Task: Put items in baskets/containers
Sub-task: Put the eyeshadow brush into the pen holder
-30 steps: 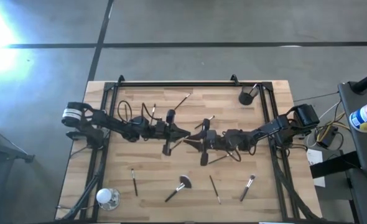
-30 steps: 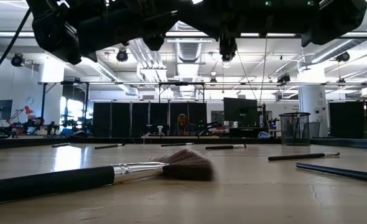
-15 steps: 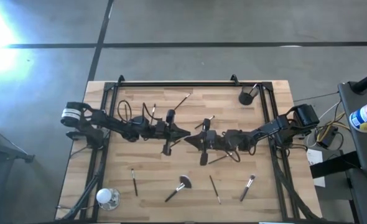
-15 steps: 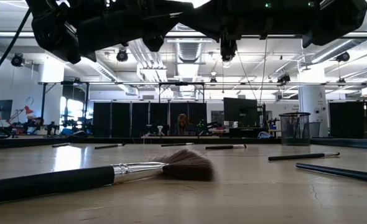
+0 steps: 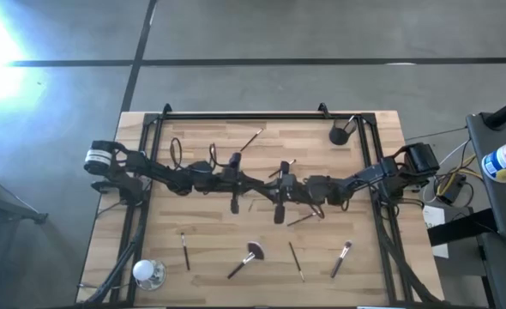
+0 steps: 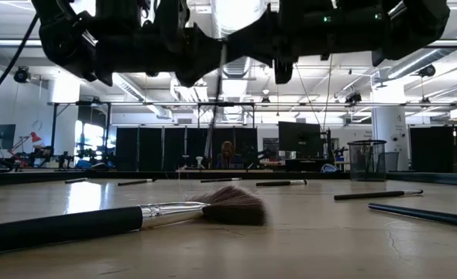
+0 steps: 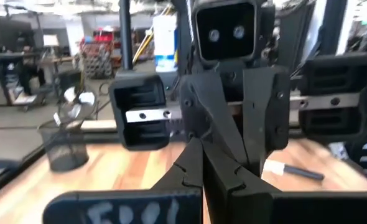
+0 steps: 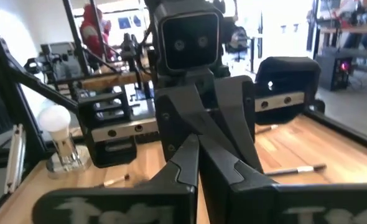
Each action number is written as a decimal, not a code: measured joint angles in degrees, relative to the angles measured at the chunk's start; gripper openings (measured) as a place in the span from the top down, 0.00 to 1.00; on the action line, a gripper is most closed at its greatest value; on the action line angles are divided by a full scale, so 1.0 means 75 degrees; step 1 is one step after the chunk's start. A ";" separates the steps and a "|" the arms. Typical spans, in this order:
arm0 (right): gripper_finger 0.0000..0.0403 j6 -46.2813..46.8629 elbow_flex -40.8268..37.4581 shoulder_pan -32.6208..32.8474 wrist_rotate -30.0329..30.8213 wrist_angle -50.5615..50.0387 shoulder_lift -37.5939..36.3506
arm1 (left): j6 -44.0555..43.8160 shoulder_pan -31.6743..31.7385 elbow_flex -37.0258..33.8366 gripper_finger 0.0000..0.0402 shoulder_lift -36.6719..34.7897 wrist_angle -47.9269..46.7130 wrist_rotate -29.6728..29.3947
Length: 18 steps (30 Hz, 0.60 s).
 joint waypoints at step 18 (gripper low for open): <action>0.98 0.0449 0.0087 -0.0173 0.0890 -0.6135 -0.1303 | -0.0813 -0.0015 -0.1531 1.00 -0.0012 -0.0671 -0.0049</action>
